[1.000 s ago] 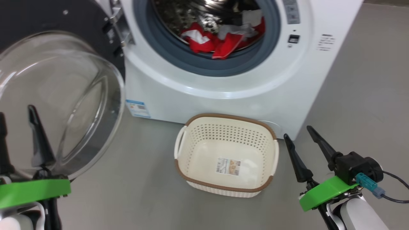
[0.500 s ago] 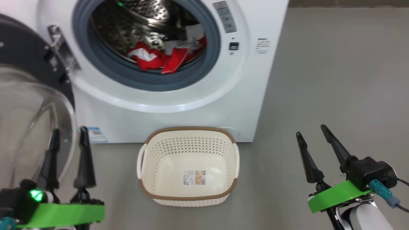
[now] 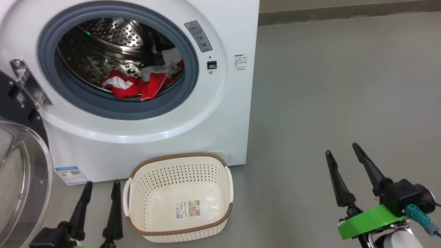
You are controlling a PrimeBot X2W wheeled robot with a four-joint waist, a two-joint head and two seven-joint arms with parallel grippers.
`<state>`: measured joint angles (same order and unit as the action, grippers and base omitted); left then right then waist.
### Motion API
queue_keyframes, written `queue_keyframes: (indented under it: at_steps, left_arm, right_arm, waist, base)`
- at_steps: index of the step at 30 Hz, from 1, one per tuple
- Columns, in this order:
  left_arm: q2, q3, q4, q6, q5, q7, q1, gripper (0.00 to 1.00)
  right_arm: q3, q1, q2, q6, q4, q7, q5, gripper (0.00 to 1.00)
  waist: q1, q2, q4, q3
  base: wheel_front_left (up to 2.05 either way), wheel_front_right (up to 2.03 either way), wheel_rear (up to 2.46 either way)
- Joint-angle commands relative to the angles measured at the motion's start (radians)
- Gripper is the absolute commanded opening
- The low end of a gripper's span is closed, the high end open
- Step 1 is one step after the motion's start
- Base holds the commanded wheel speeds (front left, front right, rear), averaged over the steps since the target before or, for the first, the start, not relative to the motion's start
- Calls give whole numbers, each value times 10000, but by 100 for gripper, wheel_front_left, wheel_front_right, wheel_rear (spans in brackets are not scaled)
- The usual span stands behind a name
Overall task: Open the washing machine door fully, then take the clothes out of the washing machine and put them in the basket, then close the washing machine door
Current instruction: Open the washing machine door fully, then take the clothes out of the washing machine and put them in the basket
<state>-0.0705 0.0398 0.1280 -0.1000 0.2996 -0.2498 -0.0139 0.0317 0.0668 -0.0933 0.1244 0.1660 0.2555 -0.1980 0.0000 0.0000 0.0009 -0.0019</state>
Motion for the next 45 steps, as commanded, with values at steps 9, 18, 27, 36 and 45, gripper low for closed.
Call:
queue_keyframes:
  at_steps: [9, 18, 27, 36, 45]
  left_arm:
    - [-28, 327, 381, 72, -318, -117, 467, 100]
    - [-29, 274, 647, -121, -628, -119, 976, 100]
    - [-4, 376, 599, -219, -852, -119, 1088, 100]
    - [18, 578, 553, -244, -1055, -120, 1105, 100]
    - [71, 738, 617, -232, -1174, -120, 1008, 100]
  right_arm:
    - [-69, -523, -273, 63, -238, 63, -208, 100]
    - [-339, -1058, -278, 63, -289, 63, -297, 100]
    - [-529, -1510, -389, 63, -342, 63, -384, 100]
    - [-501, -1492, -307, 63, -318, 63, -361, 100]
    - [-358, -1437, -345, 63, -274, 63, -412, 100]
  waist:
    - [0, 0, -148, -556]
    - [0, 0, -120, -866]
    - [0, 0, -14, -927]
    - [0, 0, -14, -870]
    - [0, 0, -31, -852]
  base:
    - [0, 0, 0]
    - [0, 0, 0]
    - [0, 0, 0]
    - [0, 0, 0]
    - [49, -49, 0]
